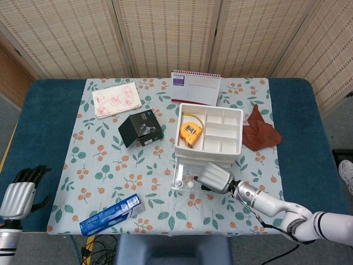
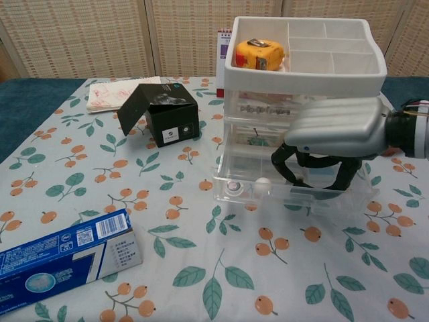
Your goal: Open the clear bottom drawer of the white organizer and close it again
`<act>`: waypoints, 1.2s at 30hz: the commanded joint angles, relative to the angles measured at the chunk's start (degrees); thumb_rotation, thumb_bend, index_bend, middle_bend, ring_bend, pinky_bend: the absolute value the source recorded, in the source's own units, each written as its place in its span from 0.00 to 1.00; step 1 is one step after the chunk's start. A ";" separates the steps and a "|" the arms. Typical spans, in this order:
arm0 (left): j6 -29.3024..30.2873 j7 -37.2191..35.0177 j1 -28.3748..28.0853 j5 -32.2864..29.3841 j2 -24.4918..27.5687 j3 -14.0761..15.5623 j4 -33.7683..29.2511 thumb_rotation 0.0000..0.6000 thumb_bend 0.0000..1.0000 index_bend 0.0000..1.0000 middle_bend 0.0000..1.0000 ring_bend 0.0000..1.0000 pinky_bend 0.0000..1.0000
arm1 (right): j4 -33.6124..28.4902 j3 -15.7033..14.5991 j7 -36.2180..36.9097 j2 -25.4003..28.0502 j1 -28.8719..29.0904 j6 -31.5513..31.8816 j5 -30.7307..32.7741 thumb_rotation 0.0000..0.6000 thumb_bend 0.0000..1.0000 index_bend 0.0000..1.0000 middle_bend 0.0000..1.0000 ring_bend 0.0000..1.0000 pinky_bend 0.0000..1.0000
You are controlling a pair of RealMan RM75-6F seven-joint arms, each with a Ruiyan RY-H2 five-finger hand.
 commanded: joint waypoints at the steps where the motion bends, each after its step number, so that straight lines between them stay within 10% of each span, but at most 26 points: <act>1: -0.47 -0.77 -0.11 -0.09 0.18 0.11 -0.33 1.00 0.24 0.22 0.19 0.20 0.15 | 0.20 0.08 0.06 -0.23 -0.10 -0.16 0.07 1.00 0.27 0.50 0.93 1.00 1.00; 22: -0.29 -1.09 -0.19 0.09 0.53 0.14 -0.42 1.00 0.24 0.22 0.19 0.20 0.15 | -0.11 1.78 1.32 -0.23 -1.15 2.76 -1.08 1.00 0.42 0.58 0.95 1.00 1.00; 36: -0.64 -1.39 -1.10 0.89 0.25 -0.15 -0.45 1.00 0.24 0.22 0.19 0.20 0.15 | -7.83 1.87 -0.78 10.11 -11.43 20.82 -4.50 1.00 0.43 0.58 0.95 1.00 1.00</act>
